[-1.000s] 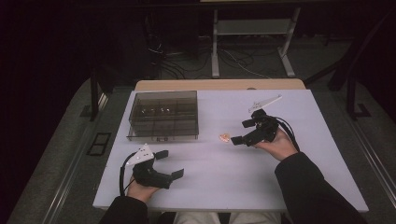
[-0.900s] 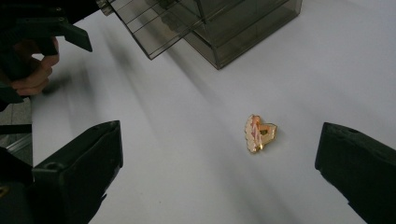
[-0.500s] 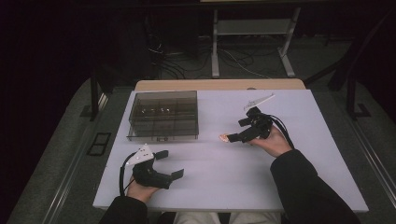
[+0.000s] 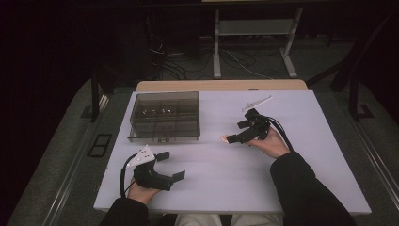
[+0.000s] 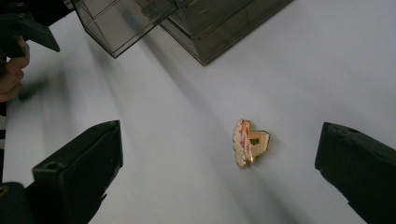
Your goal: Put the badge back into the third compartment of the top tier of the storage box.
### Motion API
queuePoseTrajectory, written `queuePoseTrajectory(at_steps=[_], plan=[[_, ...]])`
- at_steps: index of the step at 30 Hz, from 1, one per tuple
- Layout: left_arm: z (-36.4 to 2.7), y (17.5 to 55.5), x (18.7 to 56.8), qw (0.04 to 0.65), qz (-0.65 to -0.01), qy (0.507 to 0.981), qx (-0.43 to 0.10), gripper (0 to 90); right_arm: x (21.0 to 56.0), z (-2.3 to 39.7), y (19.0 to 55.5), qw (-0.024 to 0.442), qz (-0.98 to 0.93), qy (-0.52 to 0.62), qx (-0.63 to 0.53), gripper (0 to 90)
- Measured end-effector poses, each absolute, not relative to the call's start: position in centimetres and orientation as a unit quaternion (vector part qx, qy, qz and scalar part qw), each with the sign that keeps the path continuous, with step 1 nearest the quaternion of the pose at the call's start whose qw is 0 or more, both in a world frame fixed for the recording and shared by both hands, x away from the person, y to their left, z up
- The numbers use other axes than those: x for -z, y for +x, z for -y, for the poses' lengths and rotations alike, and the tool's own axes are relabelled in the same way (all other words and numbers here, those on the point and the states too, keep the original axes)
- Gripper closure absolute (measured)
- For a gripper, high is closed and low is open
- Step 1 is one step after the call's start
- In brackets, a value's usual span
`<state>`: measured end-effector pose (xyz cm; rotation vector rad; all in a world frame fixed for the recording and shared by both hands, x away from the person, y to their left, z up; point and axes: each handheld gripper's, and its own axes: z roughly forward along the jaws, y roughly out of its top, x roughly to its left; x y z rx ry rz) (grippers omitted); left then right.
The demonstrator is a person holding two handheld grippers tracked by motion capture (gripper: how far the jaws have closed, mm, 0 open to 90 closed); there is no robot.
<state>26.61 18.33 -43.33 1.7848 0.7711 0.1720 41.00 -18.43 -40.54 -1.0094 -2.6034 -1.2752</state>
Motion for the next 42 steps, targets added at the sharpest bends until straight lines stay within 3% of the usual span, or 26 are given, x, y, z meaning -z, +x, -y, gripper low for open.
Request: queuePoseTrajectory(at_steps=[27,28,29,30,32,34,42], plan=[[-18.3,26.6,43.4,0.558,-0.325,0.76,-0.069,0.0,43.8,17.0,42.4,0.054,0.846,-0.34,0.406,0.4],[-18.3,26.6,43.4,0.558,-0.325,0.76,-0.069,0.0,43.8,17.0,42.4,0.05,0.848,-0.341,0.403,5.9],[-18.3,26.6,43.4,0.558,-0.325,0.76,-0.069,0.0,43.8,17.0,42.4,0.05,0.848,-0.341,0.403,5.9],[-18.3,26.6,43.4,0.558,-0.325,0.76,-0.069,0.0,43.7,17.2,42.4,0.046,0.847,-0.335,0.41,16.8],[-18.3,26.6,43.4,0.558,-0.325,0.76,-0.069,0.0,43.6,17.3,42.5,0.042,0.844,-0.34,0.413,17.2],[-18.3,26.6,43.4,0.558,-0.325,0.76,-0.069,0.0,43.6,17.5,42.6,0.04,0.84,-0.344,0.418,25.0],[-18.5,26.7,43.4,0.559,-0.328,0.758,-0.068,0.0,44.1,18.0,43.1,0.034,0.837,-0.363,0.408,35.9]])
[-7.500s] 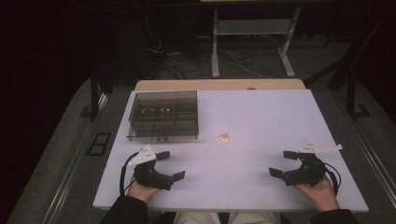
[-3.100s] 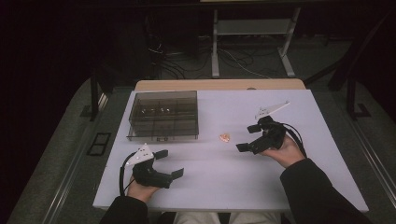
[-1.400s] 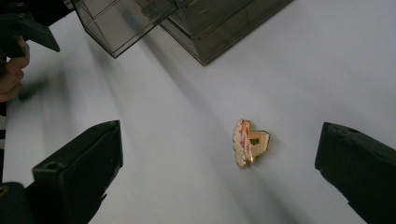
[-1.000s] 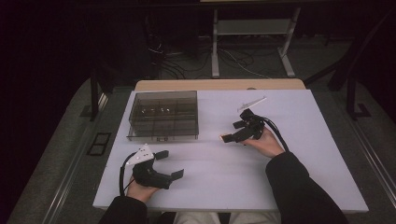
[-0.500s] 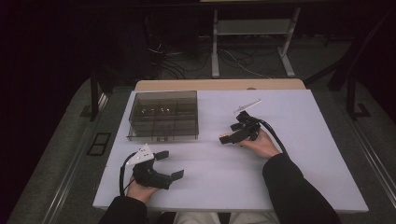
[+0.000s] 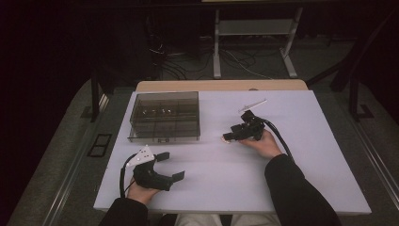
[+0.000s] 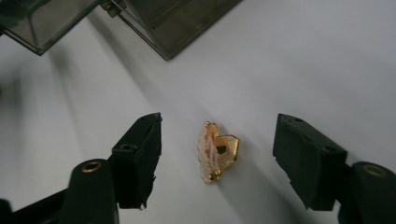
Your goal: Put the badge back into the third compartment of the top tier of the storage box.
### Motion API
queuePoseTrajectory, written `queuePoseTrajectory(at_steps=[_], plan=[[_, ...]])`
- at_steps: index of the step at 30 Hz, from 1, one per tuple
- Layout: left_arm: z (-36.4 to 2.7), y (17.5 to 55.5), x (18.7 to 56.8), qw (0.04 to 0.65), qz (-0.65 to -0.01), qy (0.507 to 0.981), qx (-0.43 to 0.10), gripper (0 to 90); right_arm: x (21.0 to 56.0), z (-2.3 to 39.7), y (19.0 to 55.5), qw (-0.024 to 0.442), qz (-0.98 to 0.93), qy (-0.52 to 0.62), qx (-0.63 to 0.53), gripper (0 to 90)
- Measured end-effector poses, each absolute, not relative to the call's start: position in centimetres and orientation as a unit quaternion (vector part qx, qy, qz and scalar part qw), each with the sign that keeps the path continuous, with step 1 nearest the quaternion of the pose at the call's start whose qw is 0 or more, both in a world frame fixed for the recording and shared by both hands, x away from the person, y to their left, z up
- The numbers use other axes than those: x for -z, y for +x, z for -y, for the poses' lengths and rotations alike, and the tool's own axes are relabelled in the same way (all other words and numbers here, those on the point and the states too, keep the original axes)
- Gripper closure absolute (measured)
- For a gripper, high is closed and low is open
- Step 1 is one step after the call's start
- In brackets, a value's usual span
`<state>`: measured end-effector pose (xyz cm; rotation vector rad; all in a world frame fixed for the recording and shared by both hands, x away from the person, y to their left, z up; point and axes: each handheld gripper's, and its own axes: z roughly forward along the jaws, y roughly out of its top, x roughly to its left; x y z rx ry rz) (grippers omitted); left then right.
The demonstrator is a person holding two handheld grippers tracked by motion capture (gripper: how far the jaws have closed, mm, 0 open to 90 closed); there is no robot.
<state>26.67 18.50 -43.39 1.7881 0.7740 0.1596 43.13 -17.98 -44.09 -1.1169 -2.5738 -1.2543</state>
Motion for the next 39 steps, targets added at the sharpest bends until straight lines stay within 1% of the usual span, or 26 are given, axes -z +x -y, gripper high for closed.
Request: queuePoseTrajectory(at_steps=[3,4,5,10,14,16,19,25,31,32,33,34,39], plan=[[-18.5,26.7,43.4,0.559,-0.328,0.759,-0.067,0.0,44.3,18.0,43.2,0.033,0.838,-0.368,0.402,40.9],[-18.5,26.7,43.4,0.559,-0.328,0.758,-0.067,0.0,44.4,18.0,43.3,0.035,0.839,-0.367,0.401,44.6],[-18.5,26.7,43.4,0.559,-0.328,0.758,-0.067,0.0,44.4,18.0,43.3,0.035,0.839,-0.367,0.401,44.6],[-18.5,26.7,43.4,0.56,-0.328,0.758,-0.066,0.0,44.7,18.0,43.4,0.033,0.841,-0.367,0.396,55.2],[-18.5,26.7,43.5,0.558,-0.329,0.759,-0.061,0.0,44.9,18.0,43.5,0.041,0.842,-0.364,0.395,64.1],[-18.5,26.7,43.5,0.558,-0.329,0.759,-0.061,0.0,45.1,17.9,43.6,0.049,0.841,-0.366,0.395,67.0],[-18.5,26.7,43.5,0.559,-0.329,0.759,-0.06,0.0,45.2,17.7,43.5,0.049,0.842,-0.364,0.395,72.3],[-18.5,26.8,43.5,0.559,-0.329,0.759,-0.06,0.0,45.4,17.6,43.7,0.065,0.831,-0.371,0.41,77.2],[-18.5,26.8,43.5,0.559,-0.329,0.759,-0.06,0.0,45.1,17.5,43.5,0.056,0.838,-0.365,0.403,78.8],[-18.5,26.8,43.5,0.559,-0.329,0.759,-0.061,0.0,45.0,17.6,43.5,0.059,0.836,-0.364,0.406,83.0],[-18.5,26.7,43.5,0.559,-0.33,0.758,-0.061,0.0,44.9,17.9,43.5,0.073,0.826,-0.365,0.423,86.6],[-18.5,26.8,43.5,0.559,-0.33,0.758,-0.061,0.0,44.7,18.0,43.6,0.085,0.821,-0.364,0.431,87.4],[-18.5,26.7,43.5,0.559,-0.33,0.758,-0.061,0.0,44.2,17.6,43.1,0.068,0.835,-0.353,0.416,87.6]])
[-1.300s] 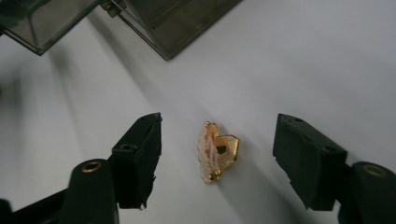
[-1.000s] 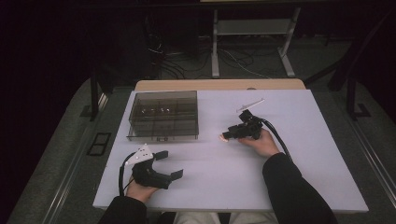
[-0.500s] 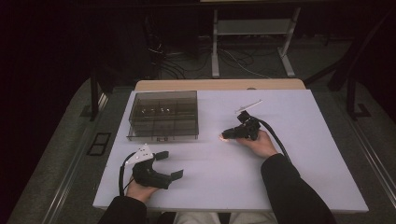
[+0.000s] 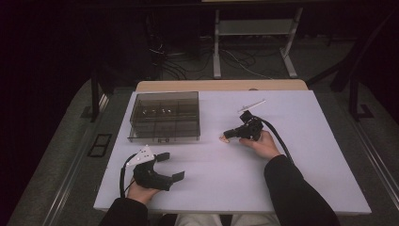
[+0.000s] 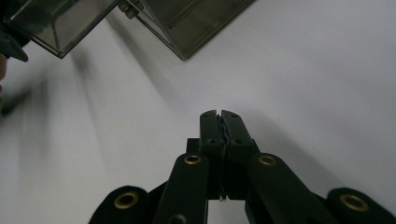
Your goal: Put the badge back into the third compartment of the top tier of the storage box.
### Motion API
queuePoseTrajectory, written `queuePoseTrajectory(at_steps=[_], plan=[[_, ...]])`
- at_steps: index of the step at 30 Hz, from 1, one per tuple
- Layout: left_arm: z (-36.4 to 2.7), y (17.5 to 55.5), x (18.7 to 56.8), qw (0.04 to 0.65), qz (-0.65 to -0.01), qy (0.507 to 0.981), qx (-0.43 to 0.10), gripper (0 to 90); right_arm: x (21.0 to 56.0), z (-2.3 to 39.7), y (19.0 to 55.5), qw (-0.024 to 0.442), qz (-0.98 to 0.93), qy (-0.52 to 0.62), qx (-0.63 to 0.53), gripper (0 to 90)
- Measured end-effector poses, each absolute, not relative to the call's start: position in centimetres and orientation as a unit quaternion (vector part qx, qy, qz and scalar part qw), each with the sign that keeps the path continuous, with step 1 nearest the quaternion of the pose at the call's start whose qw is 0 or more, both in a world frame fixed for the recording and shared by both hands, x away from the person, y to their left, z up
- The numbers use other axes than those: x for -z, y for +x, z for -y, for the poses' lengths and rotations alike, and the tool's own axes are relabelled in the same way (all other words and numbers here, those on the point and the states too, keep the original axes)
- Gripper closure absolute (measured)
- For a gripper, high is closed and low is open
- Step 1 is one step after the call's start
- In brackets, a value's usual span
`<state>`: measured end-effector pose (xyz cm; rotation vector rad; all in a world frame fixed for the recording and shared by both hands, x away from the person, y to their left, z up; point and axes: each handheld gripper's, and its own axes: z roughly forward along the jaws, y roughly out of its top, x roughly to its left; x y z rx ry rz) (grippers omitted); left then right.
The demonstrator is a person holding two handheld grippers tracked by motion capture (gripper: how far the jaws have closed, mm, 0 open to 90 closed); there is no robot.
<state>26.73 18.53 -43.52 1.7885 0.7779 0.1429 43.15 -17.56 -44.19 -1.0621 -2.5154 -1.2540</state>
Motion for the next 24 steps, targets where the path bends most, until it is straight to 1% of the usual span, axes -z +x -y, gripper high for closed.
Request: queuePoseTrajectory(at_steps=[12,24], plan=[[-18.6,26.7,43.5,0.559,-0.33,0.758,-0.061,0.0,43.8,17.9,43.0,0.067,0.842,-0.349,0.406,87.6],[-18.6,26.7,43.6,0.558,-0.33,0.759,-0.06,0.0,42.4,18.9,42.7,0.062,0.841,-0.346,0.411,87.6]])
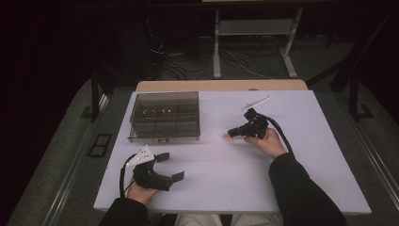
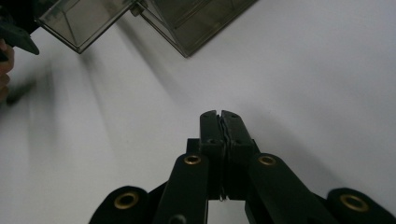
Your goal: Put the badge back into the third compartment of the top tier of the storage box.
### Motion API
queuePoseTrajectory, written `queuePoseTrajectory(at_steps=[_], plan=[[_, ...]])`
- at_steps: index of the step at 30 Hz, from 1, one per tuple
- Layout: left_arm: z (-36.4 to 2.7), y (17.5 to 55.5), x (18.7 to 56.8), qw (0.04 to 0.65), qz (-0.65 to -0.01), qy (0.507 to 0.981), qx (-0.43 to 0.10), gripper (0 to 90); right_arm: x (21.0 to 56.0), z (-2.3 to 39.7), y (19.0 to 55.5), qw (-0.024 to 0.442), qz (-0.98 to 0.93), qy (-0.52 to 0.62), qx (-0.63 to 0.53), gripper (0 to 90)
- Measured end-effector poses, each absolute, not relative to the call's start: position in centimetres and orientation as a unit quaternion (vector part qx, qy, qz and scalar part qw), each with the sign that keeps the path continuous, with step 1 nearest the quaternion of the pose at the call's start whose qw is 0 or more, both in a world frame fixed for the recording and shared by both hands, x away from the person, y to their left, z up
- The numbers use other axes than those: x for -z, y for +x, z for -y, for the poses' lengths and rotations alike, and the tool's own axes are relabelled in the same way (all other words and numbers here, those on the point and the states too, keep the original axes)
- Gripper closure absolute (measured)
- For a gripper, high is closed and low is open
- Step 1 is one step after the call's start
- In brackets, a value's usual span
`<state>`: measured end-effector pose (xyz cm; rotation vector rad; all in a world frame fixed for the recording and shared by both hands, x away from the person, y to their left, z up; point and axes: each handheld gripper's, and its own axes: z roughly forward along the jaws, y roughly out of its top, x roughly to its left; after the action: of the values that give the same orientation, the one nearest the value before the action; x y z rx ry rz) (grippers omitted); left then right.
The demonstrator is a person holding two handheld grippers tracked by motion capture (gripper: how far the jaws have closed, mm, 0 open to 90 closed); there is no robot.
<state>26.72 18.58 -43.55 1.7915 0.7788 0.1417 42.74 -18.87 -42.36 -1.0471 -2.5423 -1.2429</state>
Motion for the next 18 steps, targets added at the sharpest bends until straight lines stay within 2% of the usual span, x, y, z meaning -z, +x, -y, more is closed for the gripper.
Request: queuePoseTrajectory(at_steps=[18], plan=[[-18.6,26.7,43.6,0.558,-0.33,0.759,-0.059,0.0,40.0,18.9,42.3,0.054,0.847,-0.331,0.413,87.6]])
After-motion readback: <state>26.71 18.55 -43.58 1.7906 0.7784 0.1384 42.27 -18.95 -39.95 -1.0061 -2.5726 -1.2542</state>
